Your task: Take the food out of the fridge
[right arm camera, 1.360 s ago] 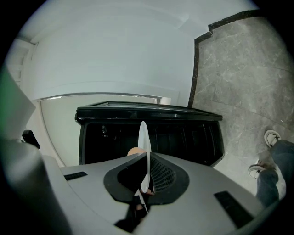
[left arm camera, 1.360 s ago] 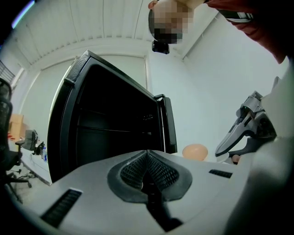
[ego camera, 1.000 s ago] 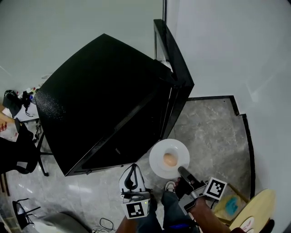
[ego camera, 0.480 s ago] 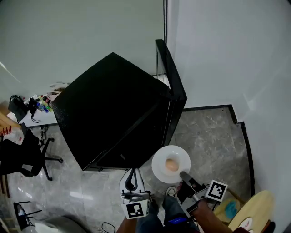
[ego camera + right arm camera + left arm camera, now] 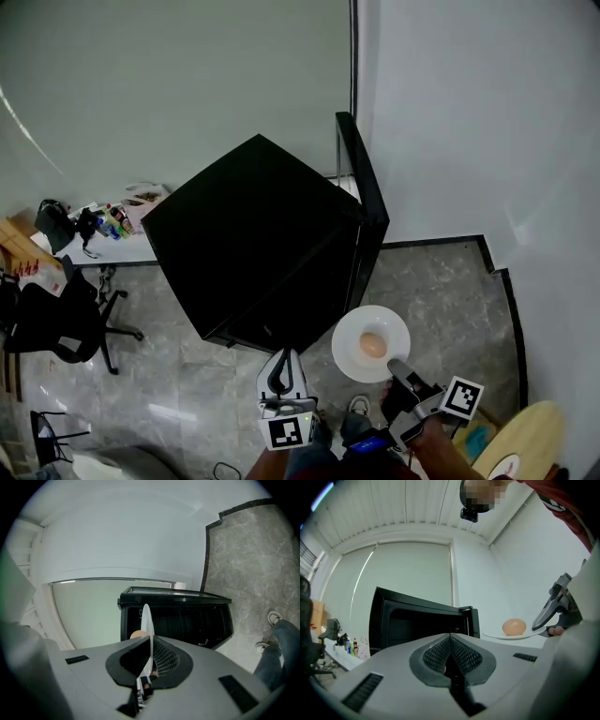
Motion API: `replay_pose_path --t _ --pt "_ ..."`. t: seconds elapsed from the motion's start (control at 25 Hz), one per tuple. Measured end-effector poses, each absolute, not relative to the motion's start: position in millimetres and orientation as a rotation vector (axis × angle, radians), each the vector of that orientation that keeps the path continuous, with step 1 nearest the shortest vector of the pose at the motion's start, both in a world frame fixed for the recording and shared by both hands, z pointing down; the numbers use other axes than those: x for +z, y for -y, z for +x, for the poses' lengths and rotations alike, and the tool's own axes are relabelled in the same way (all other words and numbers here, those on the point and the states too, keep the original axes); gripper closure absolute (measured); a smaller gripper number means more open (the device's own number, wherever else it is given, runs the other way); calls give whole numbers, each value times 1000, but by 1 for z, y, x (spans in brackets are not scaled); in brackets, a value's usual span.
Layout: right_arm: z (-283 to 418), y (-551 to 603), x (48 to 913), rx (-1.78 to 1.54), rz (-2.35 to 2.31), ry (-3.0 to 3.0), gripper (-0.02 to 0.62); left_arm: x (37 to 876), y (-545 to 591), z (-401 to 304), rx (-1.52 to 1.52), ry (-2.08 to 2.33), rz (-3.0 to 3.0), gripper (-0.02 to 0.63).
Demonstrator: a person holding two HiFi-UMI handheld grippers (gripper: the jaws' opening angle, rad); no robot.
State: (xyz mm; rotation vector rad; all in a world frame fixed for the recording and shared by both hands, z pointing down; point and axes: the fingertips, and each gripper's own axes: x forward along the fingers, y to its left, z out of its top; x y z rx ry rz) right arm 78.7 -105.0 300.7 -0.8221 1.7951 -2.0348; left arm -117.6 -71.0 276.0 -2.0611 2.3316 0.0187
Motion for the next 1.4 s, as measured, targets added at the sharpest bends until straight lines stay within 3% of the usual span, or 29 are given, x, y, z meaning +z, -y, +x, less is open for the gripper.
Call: replay_pose_path --t 0.68,1.4 --pt "74 74 247 -2037 -752 -1828 566 236 46 -143 10 -2370 -2024 592" --pt "67 55 234 -2020 -708 -1839 566 214 35 -119 47 -2273 -2090 592"
